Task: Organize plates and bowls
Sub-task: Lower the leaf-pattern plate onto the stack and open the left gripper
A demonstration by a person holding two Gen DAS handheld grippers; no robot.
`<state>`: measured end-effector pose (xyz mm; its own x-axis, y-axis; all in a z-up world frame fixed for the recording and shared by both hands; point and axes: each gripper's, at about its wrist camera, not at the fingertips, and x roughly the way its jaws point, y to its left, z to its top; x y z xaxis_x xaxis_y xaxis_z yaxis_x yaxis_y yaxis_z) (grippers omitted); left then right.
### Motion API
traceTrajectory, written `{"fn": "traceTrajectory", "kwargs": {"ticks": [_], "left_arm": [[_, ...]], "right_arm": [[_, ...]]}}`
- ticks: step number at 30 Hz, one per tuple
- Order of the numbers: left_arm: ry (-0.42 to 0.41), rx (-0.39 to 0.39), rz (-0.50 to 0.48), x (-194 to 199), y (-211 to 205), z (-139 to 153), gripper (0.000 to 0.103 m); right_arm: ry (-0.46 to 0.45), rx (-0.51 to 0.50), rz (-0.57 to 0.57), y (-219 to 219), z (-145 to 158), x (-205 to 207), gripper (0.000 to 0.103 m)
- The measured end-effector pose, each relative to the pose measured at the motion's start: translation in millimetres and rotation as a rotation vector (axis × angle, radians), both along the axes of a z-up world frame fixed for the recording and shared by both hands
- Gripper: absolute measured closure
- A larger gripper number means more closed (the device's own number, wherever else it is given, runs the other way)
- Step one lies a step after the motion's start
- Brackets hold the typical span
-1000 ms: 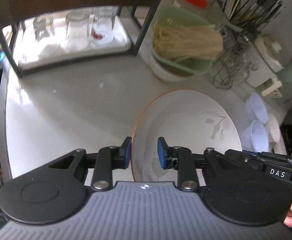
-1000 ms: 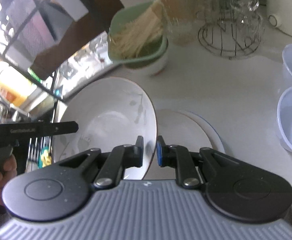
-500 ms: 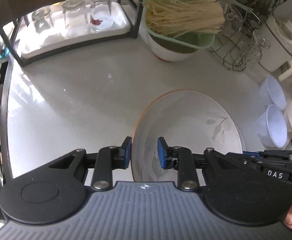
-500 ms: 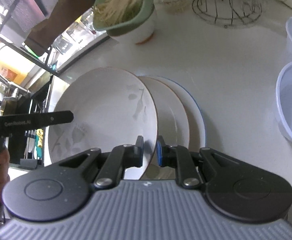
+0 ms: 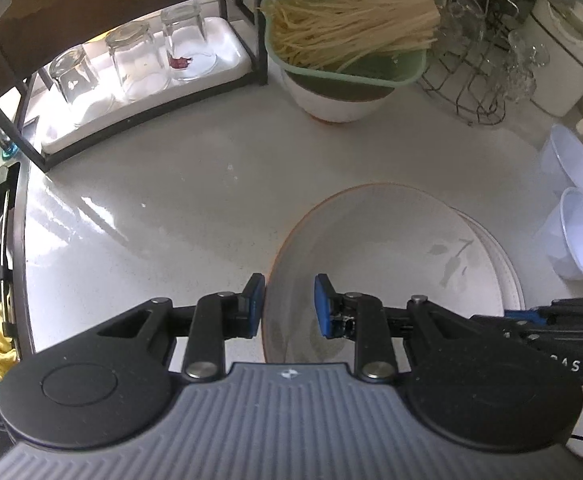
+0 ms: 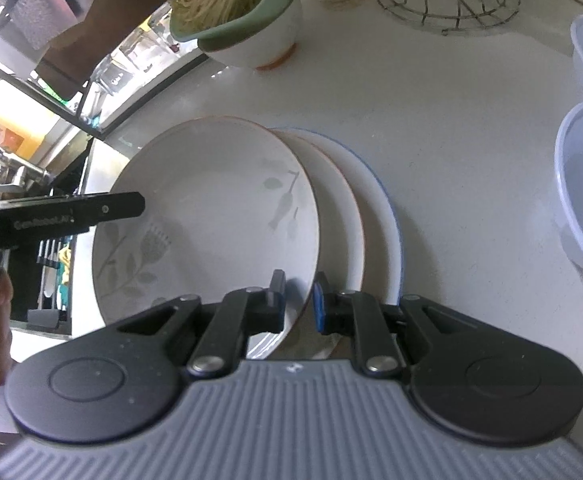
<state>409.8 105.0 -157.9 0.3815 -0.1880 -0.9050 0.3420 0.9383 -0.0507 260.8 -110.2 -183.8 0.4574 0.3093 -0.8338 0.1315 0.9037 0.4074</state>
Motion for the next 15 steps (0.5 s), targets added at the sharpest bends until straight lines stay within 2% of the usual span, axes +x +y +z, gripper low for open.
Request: {"fn": "traceTrajectory", "kwargs": {"ticks": [6, 15], "left_arm": [[0.015, -0.007, 0.016, 3, -3, -8, 0.072], [0.013, 0.0, 0.047, 2, -7, -10, 0.071]], "right_arm": [[-0.025, -0.04, -0.001, -3, 4, -2, 0.087], [-0.031, -0.031, 0.014, -10, 7, -7, 0.088]]}}
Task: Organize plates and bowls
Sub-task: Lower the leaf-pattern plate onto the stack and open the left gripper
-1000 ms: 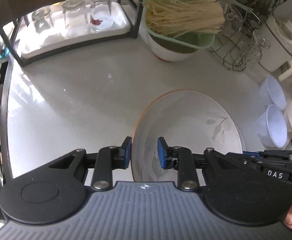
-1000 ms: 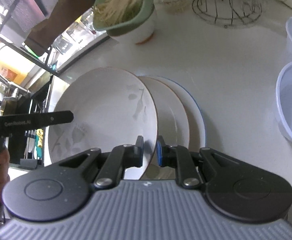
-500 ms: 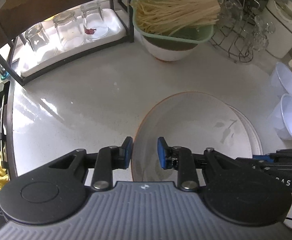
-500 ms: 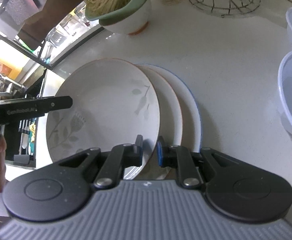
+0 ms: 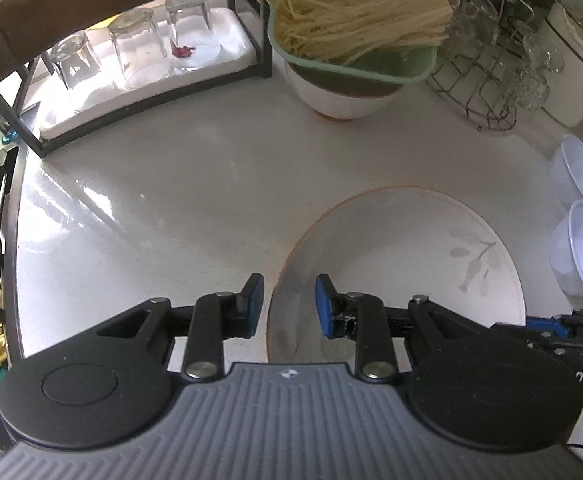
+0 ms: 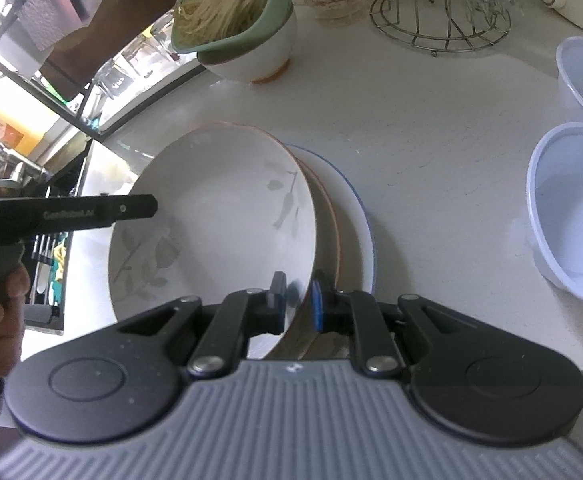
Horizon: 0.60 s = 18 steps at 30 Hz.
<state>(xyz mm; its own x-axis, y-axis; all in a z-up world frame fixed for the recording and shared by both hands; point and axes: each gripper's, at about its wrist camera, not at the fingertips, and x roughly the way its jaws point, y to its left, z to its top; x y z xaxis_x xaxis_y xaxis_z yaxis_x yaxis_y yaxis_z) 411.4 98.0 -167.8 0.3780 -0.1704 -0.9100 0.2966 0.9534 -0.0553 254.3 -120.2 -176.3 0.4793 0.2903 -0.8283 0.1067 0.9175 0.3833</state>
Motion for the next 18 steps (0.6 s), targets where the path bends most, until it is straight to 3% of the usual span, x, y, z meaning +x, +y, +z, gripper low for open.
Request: {"fn": "traceTrajectory", "kwargs": {"ticks": [3, 10, 18], "left_arm": [[-0.003, 0.02, 0.014, -3, -2, -3, 0.071], [-0.023, -0.041, 0.106, -17, 4, 5, 0.07], [-0.04, -0.025, 0.163, -38, -1, 9, 0.07]], "right_arm": [[-0.008, 0.012, -0.001, -3, -1, -1, 0.088], [-0.038, 0.012, -0.02, -7, 6, -4, 0.088], [-0.075, -0.004, -0.027, -13, 8, -5, 0.088]]}}
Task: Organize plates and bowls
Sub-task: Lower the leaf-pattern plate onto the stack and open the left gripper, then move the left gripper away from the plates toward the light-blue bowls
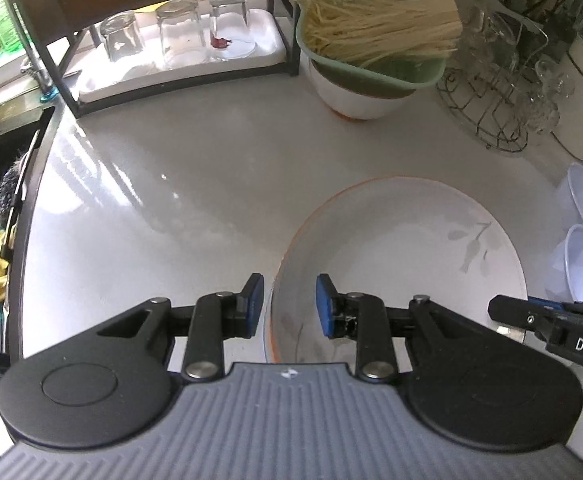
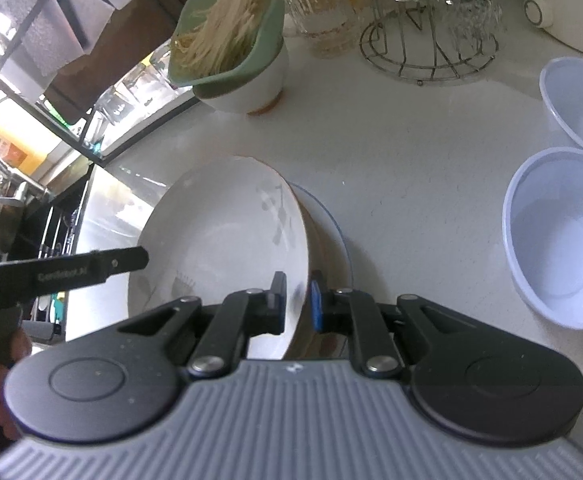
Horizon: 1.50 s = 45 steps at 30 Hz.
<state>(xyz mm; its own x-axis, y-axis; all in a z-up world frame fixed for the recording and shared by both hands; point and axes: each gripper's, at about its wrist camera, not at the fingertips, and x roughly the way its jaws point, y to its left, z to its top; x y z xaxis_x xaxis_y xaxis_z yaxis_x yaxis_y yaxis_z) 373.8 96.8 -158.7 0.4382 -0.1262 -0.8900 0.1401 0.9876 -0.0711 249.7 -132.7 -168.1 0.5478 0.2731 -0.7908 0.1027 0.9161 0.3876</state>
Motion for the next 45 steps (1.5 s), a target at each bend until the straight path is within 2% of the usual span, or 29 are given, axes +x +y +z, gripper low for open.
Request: {"fn": "traceTrajectory", "kwargs": {"ticks": [5, 7, 15, 21, 29, 33, 42, 45], "left_arm": [[-0.018, -0.025, 0.023, -12, -5, 6, 0.07], [-0.026, -0.037, 0.032, -18, -7, 10, 0.07], [-0.071, -0.057, 0.063, -37, -15, 27, 0.07], [-0.119, -0.097, 0.08, -53, -21, 53, 0.07], [-0.213, -0.128, 0.07, -87, -31, 104, 0.07], [-0.237, -0.17, 0.073, -103, -30, 127, 0.07], [-0.316, -0.174, 0.002, -118, -20, 155, 0.068], [-0.309, -0.188, -0.013, -121, -11, 158, 0.068]], "right_arm": [[-0.03, -0.024, 0.02, -1, 5, -4, 0.085], [-0.04, -0.071, 0.017, -1, 6, -6, 0.085], [-0.118, -0.081, 0.055, -3, 15, -9, 0.085], [-0.186, -0.084, 0.08, -12, 39, -21, 0.085], [-0.281, -0.074, 0.1, -26, 79, -48, 0.085], [-0.328, -0.073, 0.099, -32, 100, -63, 0.085], [-0.405, -0.068, 0.046, -33, 132, -92, 0.085], [-0.421, -0.095, 0.018, -25, 140, -99, 0.085]]}}
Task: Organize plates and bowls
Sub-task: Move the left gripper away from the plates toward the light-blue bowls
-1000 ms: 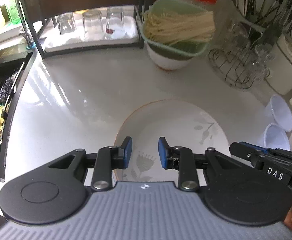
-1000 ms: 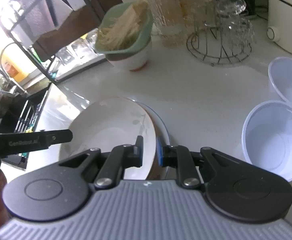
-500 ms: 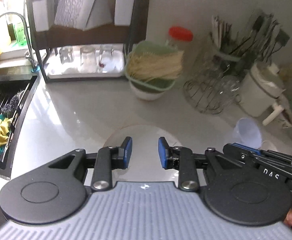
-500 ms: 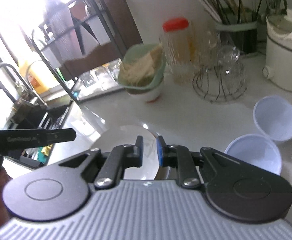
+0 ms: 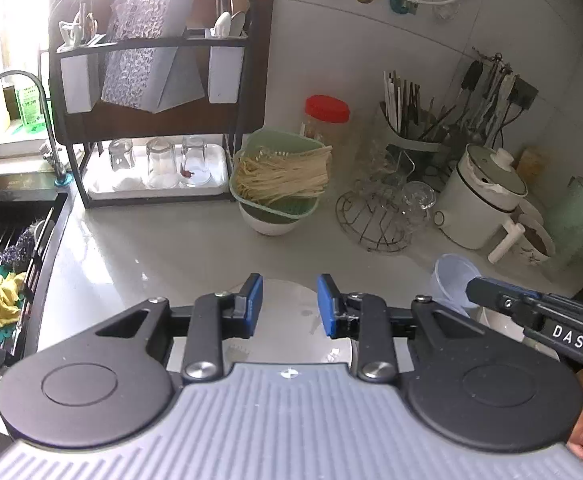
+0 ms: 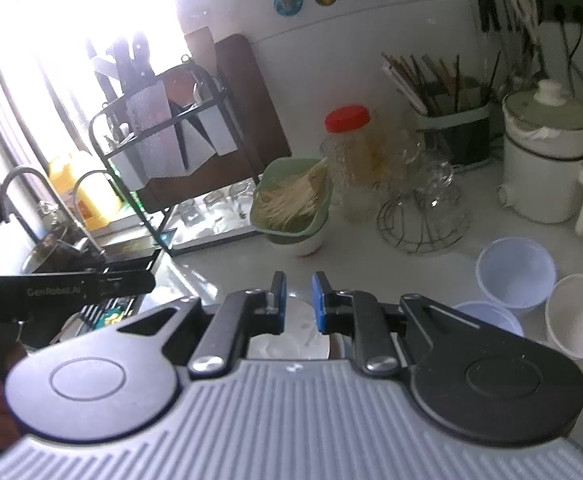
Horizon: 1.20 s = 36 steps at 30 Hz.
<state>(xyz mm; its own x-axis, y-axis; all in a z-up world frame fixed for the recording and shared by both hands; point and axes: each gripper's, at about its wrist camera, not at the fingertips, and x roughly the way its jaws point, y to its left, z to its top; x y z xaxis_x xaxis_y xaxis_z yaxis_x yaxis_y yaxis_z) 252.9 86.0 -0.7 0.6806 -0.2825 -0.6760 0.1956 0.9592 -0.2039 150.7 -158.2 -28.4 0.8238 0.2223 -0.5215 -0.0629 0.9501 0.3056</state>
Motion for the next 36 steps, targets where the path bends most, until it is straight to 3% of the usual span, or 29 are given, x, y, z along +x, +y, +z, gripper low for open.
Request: {"fn": "traceTrajectory", "kwargs": {"ticks": [10, 17, 23, 28, 36], "left_arm": [[-0.023, 0.006, -0.051, -16, 35, -9, 0.065], [0.019, -0.048, -0.064, -25, 36, -28, 0.059], [0.046, -0.077, -0.077, -26, 21, -40, 0.058], [0.054, -0.053, -0.082, -22, 3, -45, 0.054], [0.088, -0.036, -0.126, -2, -56, -52, 0.049]], "right_arm": [[0.019, -0.022, -0.041, 28, -5, -28, 0.085], [0.04, -0.058, -0.056, 35, -7, -40, 0.085], [0.064, -0.084, -0.087, 22, -10, -46, 0.085], [0.075, -0.068, -0.12, 5, -20, -41, 0.085], [0.095, -0.059, -0.17, -47, -33, -29, 0.085]]}}
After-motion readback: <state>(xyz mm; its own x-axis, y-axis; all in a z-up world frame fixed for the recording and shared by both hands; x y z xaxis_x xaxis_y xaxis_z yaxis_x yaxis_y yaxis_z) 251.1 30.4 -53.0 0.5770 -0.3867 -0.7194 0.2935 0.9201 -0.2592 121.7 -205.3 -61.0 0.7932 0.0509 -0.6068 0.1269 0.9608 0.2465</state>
